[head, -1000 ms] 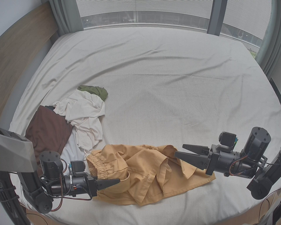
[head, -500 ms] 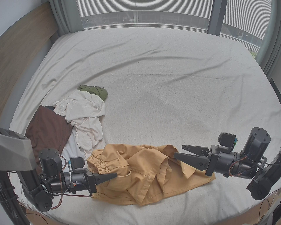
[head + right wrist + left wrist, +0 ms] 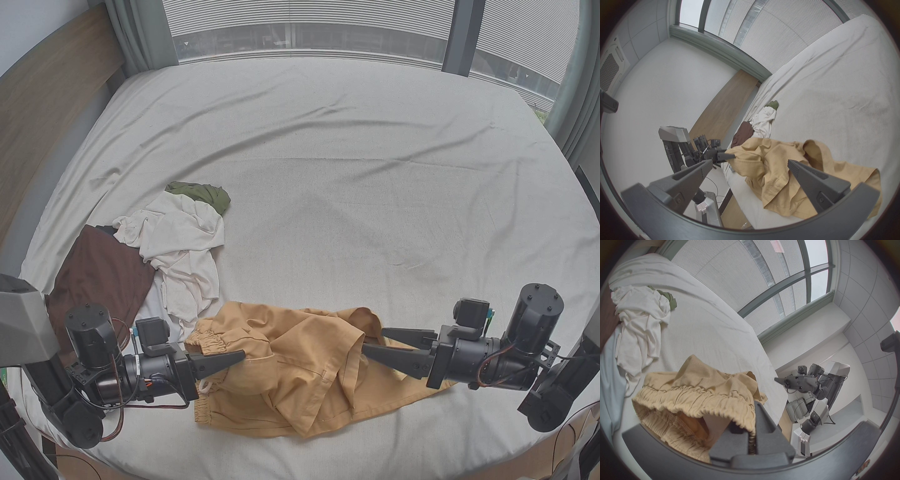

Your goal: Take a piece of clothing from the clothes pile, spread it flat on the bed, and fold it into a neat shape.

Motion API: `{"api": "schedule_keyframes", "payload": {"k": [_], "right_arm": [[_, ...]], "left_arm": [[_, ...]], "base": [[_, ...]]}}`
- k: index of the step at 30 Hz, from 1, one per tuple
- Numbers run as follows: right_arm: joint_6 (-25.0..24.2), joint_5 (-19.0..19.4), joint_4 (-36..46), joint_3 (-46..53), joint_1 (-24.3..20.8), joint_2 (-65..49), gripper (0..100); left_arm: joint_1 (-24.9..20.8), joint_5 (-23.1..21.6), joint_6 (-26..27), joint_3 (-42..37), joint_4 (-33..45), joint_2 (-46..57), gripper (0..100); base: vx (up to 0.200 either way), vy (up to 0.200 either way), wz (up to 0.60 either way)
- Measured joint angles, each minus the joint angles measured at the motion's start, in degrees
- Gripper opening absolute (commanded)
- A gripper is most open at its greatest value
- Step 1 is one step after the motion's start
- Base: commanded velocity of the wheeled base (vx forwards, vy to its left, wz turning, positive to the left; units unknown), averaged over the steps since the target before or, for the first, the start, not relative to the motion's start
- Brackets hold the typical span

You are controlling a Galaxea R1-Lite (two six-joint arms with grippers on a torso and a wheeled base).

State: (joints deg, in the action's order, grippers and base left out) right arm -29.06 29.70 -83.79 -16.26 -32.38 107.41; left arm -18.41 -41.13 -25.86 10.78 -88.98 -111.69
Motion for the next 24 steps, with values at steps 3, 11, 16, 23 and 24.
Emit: {"api": "schedule_keyframes", "payload": {"k": [3, 11, 16, 23, 24], "right_arm": [[-0.06, -0.39, -0.02, 0.28, -1.33, 1.99, 100], [-0.49, -3.71, -1.39, 0.12, -4.52, 7.97, 100], [-0.66, -4.06, -4.32, 0.01, -4.99, 12.0, 100], [-0.72, -4.71, -4.45, -0.66, -5.81, 15.58, 100], [-0.72, -5.16, -4.45, -0.96, -5.96, 15.88, 100]], "left_arm": [[0.24, -0.02, 0.0, 0.29, 0.02, 0.39, 0], [0.37, 0.0, 0.02, 0.44, 0.02, 1.11, 0], [0.52, -0.02, 0.05, 0.51, 0.02, 1.38, 0], [0.68, 0.16, 0.05, 0.96, 0.0, 2.13, 0], [0.69, 0.22, 0.05, 1.04, 0.02, 2.27, 0]], "base": [[0.0, 0.0, 0.0], [0.0, 0.0, 0.0], [0.0, 0.0, 0.0], [0.0, 0.0, 0.0], [0.0, 0.0, 0.0]]}}
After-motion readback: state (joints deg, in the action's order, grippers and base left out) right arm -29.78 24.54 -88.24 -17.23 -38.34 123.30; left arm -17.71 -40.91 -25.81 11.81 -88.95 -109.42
